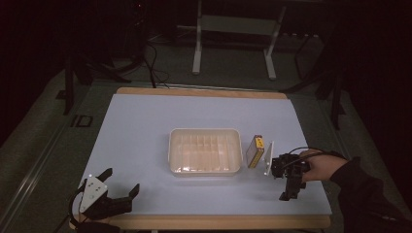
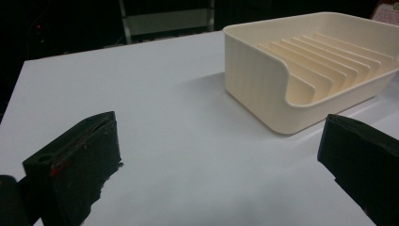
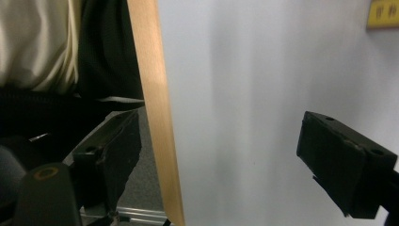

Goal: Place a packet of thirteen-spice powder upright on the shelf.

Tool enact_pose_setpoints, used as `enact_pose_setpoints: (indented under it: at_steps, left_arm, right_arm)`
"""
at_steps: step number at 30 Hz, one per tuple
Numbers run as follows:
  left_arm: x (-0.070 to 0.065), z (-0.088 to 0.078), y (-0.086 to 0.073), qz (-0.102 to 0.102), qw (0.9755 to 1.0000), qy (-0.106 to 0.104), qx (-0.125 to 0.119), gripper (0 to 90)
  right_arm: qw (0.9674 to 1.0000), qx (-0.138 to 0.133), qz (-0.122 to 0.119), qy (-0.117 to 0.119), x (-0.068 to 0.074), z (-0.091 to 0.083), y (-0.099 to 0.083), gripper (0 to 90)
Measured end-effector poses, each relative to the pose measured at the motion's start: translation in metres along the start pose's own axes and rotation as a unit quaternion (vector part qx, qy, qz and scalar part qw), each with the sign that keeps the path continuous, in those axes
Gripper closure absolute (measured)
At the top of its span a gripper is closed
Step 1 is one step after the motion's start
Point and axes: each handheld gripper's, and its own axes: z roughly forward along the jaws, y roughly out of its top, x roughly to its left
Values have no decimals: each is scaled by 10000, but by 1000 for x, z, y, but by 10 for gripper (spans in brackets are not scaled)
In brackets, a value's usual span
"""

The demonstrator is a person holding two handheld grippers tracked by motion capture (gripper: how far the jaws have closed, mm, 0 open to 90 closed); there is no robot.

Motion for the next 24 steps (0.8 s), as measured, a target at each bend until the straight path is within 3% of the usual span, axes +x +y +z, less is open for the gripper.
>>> enact_pose_setpoints:
  at_steps: [5,10,16,24]
  left_arm:
    - [0,0,0,-2,10000,4,-7,0]
    - [1,0,0,-21,10000,6,-33,0]
    - [1,1,0,-35,10000,-3,-30,0]
    - [2,0,0,-51,10000,-3,-32,0]
  right_arm:
    - [9998,-12,-179,-17,3,-2,9,145]
    - [9983,-191,-551,-50,9,-10,22,149]
    - [9979,-205,-610,-111,11,-17,32,148]
    - [9967,-449,-615,-298,9,-30,37,149]
